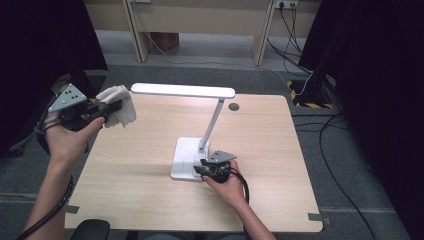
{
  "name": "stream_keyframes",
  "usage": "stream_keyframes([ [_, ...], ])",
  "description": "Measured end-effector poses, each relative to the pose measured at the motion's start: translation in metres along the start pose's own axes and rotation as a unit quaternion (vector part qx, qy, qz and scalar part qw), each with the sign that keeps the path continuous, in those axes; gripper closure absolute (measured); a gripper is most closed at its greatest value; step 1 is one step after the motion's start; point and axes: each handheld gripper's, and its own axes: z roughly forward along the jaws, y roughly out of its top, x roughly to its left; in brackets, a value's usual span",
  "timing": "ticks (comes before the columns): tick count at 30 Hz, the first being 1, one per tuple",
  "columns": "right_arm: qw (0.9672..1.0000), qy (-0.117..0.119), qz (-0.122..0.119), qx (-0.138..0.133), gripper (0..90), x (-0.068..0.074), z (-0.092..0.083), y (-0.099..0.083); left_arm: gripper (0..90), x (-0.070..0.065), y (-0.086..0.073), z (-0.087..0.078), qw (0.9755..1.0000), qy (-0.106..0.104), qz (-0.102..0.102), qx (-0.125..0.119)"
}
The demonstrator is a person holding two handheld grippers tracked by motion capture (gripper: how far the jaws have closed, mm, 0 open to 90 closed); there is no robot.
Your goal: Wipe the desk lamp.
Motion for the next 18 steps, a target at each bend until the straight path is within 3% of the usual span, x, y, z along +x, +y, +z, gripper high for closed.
stream_keyframes([
  [10,1.0,0.003,0.002,0.005,59.0,0.0,0.006,-0.001,82.0,0.01,0.031,-0.003,0.9996,0.016,0.019,-0.012],
  [18,1.0,0.003,-0.005,0.007,59.6,-0.001,0.007,-0.001,82.0,0.014,0.047,0.014,0.9992,0.014,0.036,-0.013],
])
